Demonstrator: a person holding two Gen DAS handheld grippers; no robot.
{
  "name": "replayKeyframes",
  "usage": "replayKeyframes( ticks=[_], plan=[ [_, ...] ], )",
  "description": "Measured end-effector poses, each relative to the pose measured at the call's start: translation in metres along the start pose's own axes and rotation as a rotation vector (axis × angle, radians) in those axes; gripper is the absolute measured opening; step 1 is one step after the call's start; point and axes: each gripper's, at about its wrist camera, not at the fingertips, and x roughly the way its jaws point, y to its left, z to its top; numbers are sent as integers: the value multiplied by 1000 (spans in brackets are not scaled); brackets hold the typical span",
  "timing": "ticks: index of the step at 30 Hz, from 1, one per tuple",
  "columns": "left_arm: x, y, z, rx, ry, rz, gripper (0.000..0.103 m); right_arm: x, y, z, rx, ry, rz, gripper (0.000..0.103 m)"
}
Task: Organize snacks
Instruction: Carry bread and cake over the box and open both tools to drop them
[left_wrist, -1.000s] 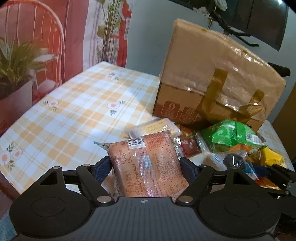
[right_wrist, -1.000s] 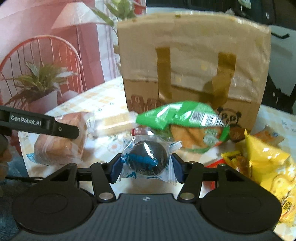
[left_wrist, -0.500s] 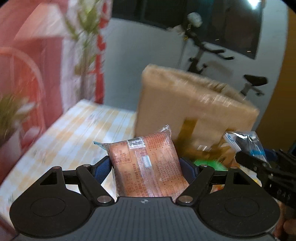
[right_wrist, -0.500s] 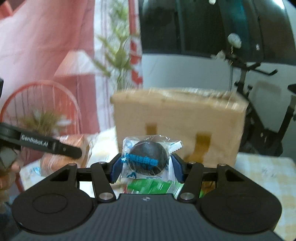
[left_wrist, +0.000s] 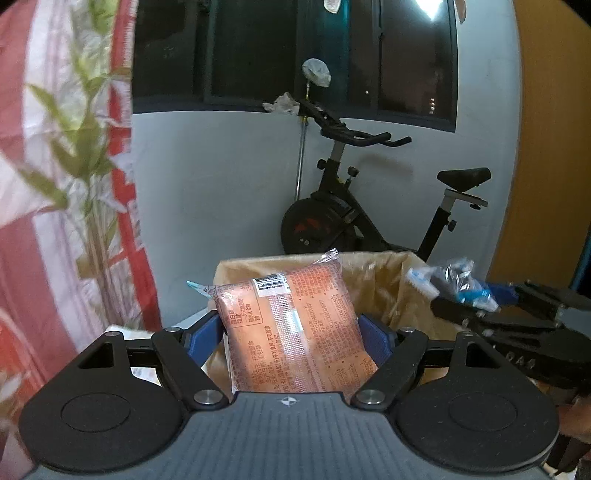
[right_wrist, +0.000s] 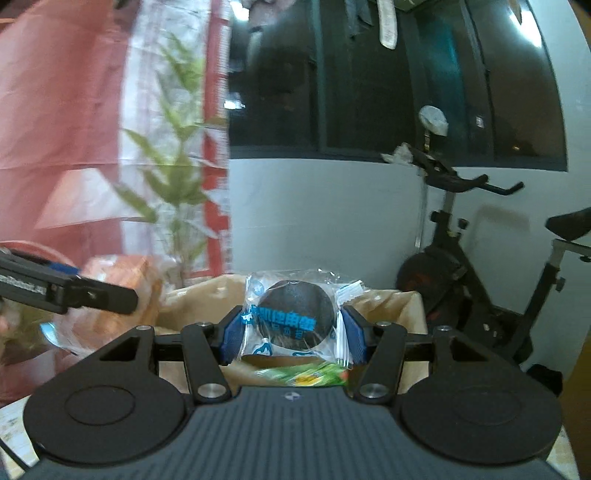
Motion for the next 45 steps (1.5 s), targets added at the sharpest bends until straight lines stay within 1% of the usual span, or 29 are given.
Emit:
replayKeyframes(
  ticks=[3,8,11,15,20,22,23,24,26,28,30,33,37,41,45],
  plan=[
    [25,-3,12,-3,19,-21,82,22,-16,3,47,53,-34,58],
    [62,0,18,-14,55,-43,82,50,-36,-2,121,137,-72,58],
    [79,-2,17,8,80,-33,82,58,-43,-8,138,179,-93,58],
    [90,-5,13,31,95,-21,82,66,-47,-13,146,214,-97,58],
    [96,-5,9,11,94,-2,84,67,-43,-18,107,233,-101,60],
    [94,-4,8,1,98,-9,88,67,-41,-18,90,237,-97,64],
    [92,-3,7,0,94,-10,89,66,-40,-18,84,238,-100,64],
    [89,-2,6,2,89,-8,89,65,-39,-18,81,241,-103,68],
    [85,-1,4,6,88,5,89,62,-38,-17,85,231,-100,70],
    [77,0,4,9,82,10,89,57,-36,-16,84,222,-97,78],
    [67,3,2,3,65,20,89,52,-32,-14,75,209,-88,79],
    [46,8,-1,0,33,14,89,41,-25,-10,52,194,-54,79],
    [17,14,-9,-2,-8,37,89,23,-17,-7,33,158,-25,79],
    [-9,25,-22,-43,-12,24,89,8,-7,-6,35,138,10,79],
    [-29,36,-41,-84,-14,27,89,-8,2,-11,25,120,44,79]
  ],
)
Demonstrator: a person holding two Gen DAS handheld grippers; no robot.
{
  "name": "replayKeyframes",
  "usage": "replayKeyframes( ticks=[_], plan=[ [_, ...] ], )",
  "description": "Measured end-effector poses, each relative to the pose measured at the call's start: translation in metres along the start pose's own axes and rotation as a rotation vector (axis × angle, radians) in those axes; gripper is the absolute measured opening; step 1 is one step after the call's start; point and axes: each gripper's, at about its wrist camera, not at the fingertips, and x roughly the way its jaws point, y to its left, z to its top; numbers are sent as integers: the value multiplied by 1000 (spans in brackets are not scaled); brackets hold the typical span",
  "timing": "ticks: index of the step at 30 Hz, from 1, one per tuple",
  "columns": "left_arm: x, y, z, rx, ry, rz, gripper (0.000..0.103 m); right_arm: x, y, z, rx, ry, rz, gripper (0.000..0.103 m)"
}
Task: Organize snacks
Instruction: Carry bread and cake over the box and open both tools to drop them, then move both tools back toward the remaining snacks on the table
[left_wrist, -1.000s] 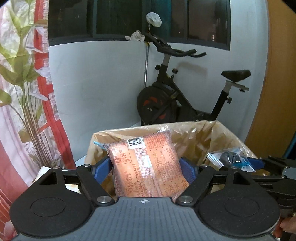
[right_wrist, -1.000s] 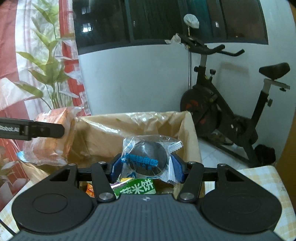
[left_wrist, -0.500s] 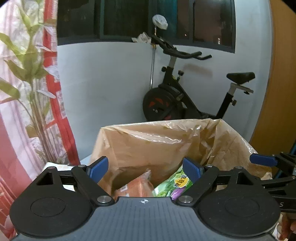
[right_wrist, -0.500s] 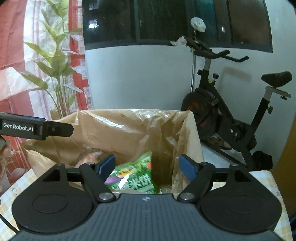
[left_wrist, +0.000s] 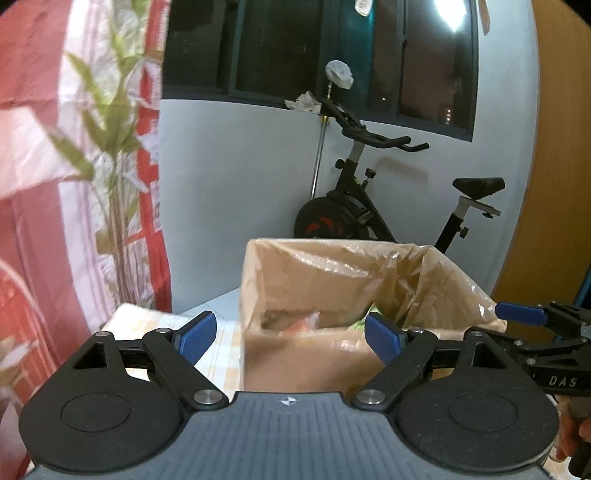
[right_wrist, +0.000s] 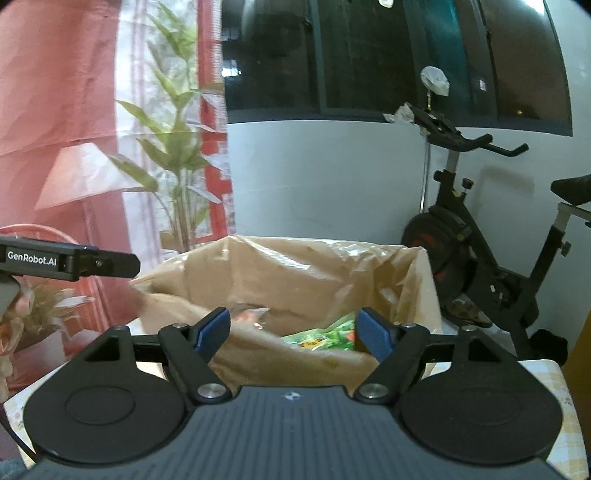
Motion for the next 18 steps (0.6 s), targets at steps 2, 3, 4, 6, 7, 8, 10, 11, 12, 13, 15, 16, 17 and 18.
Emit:
replayKeyframes(
  ticks=[2,3,4,6,7,8,10,11,12,13,15,16,17,18],
  plan=[
    [-9,6,-12,-19,0,10,89,-6,5,-5,-8,-11,6,79],
    [-12,8,-18,-24,0,14,89,-10,7,-9,-12,-14,9,79],
    [-15,9,-24,-26,2,21,89,-12,9,-12,-16,-15,11,79],
    [-19,12,-35,-25,8,39,89,-17,13,-20,-24,-15,16,79],
    [-21,14,-41,-24,10,49,89,-19,14,-24,-24,-13,18,79],
    [-24,15,-47,-21,14,57,89,-21,16,-28,-23,-10,21,79],
    [-27,17,-56,-22,20,67,89,-25,17,-36,-16,-5,25,79],
    [-29,19,-60,-21,16,57,89,-27,18,-39,-16,-3,25,79],
    [-30,21,-65,-27,15,66,89,-29,19,-43,-18,-1,24,79],
    [-32,22,-69,-34,12,74,89,-31,20,-47,-21,1,22,79],
    [-35,24,-76,-50,10,88,88,-33,21,-55,-26,6,22,79],
    [-36,26,-79,-60,9,95,88,-35,21,-59,-27,7,21,79],
    [-37,26,-83,-70,8,101,88,-36,21,-63,-25,7,17,79],
    [-38,27,-86,-78,7,105,88,-38,21,-67,-22,8,12,79]
  ],
)
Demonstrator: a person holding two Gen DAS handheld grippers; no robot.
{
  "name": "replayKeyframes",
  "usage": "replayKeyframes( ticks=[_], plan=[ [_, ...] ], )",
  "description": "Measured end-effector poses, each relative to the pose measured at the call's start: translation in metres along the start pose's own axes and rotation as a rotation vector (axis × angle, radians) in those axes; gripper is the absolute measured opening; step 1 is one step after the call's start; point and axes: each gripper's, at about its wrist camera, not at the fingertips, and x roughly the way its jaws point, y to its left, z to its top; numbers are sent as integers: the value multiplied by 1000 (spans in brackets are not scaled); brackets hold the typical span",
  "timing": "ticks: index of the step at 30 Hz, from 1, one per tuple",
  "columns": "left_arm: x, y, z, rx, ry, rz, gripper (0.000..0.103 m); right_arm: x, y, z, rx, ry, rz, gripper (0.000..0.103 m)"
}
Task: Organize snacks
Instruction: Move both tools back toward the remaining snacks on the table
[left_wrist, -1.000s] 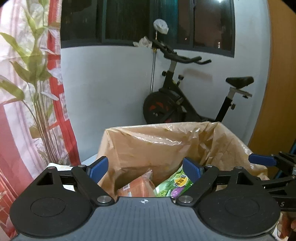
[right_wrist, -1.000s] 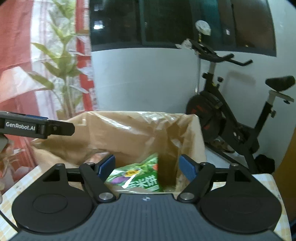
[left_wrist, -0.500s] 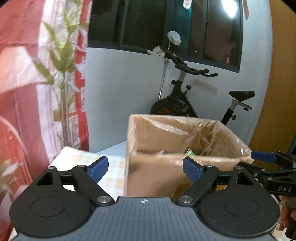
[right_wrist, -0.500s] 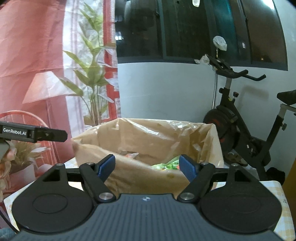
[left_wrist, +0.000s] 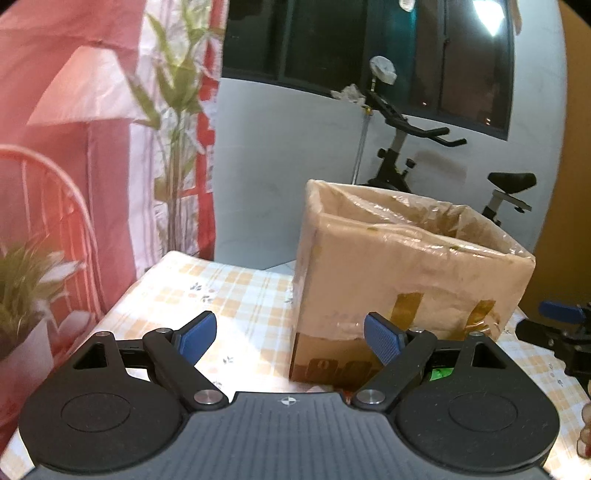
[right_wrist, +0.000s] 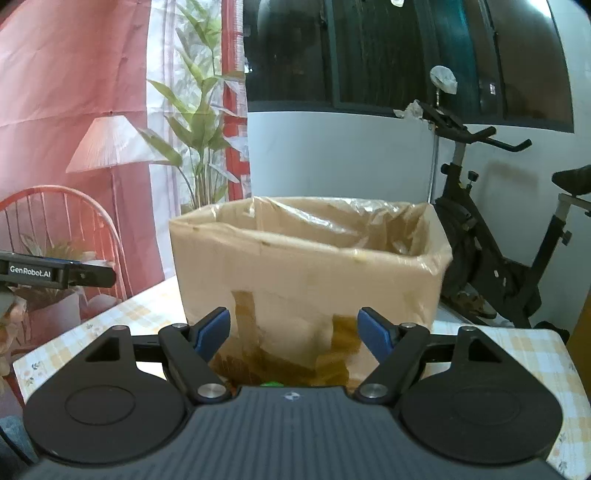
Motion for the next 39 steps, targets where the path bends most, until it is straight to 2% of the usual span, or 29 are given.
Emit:
replayKeyframes(
  ticks=[6,17,28,39],
  plan=[
    [-6,-4,-18,-20,-14,30,88,-6,-5,-20,4,27,-33,79],
    [2,-9,-45,-34,45,35,88,-16,-27,-50,17,78,-130,79],
    [8,-8,-53,-37,84,44,88,-13,-37,-63,57,132,-174,79],
    [6,-5,-72,-78,118,65,88,-22,-64,-79,177,204,-211,80]
  ],
)
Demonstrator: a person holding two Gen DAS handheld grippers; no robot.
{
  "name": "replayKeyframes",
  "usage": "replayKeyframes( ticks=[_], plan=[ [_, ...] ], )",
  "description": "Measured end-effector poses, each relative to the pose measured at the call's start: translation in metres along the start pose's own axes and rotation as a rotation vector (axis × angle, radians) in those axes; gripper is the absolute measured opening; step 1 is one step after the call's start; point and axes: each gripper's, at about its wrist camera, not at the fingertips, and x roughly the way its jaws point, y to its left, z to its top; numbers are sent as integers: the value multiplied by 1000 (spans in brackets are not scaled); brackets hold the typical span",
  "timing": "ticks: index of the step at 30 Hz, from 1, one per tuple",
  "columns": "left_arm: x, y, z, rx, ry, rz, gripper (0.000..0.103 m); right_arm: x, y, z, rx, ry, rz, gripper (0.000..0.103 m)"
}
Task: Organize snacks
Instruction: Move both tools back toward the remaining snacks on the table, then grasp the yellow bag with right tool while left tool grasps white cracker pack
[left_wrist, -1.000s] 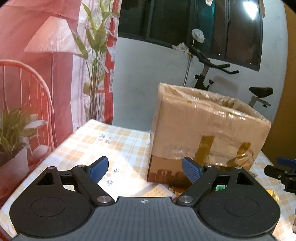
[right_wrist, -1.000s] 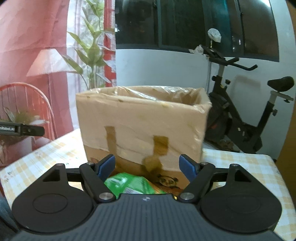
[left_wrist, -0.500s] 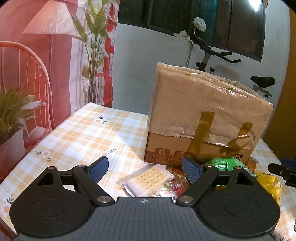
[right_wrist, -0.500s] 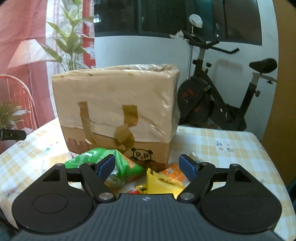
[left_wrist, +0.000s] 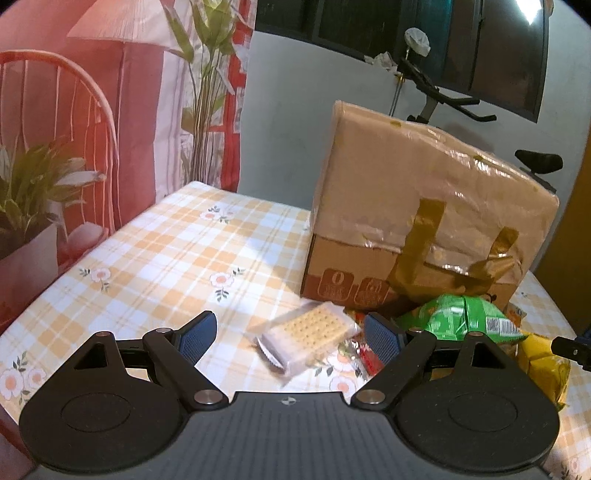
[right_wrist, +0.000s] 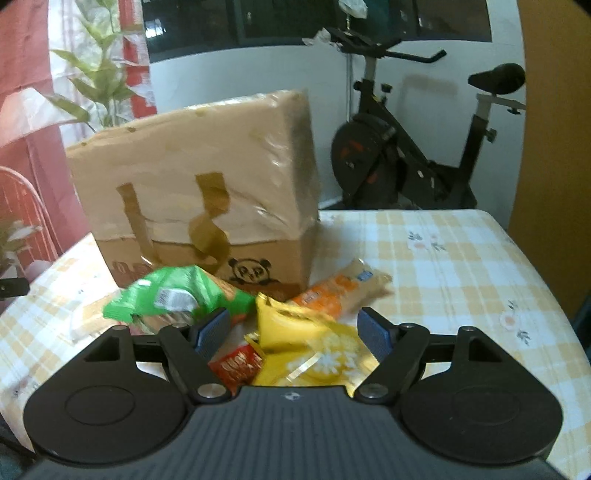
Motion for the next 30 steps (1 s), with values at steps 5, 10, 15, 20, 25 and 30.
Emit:
replayKeyframes(
  ticks=[5,10,15,20,25,30],
  plan=[
    [0,-2,-3,4,9,-5,88,3,-8,-9,24,35,-27,84],
    [1,-2,-7,5,20,3,88,18,-12,-17,41,79,-32,90],
    [3,-2,-10,4,36,3,88,24,-27,-15,147,84,-38,91],
    [4,-6,-12,19,41,0,88,38,-37,-21,235,129,4,97],
    [6,-5,-13,17,49,4,88,43,-25,-30,190,134,7,97],
    [9,-4,-14,9,57,9,88,31,-18,-30,142,67,11,87]
  ],
)
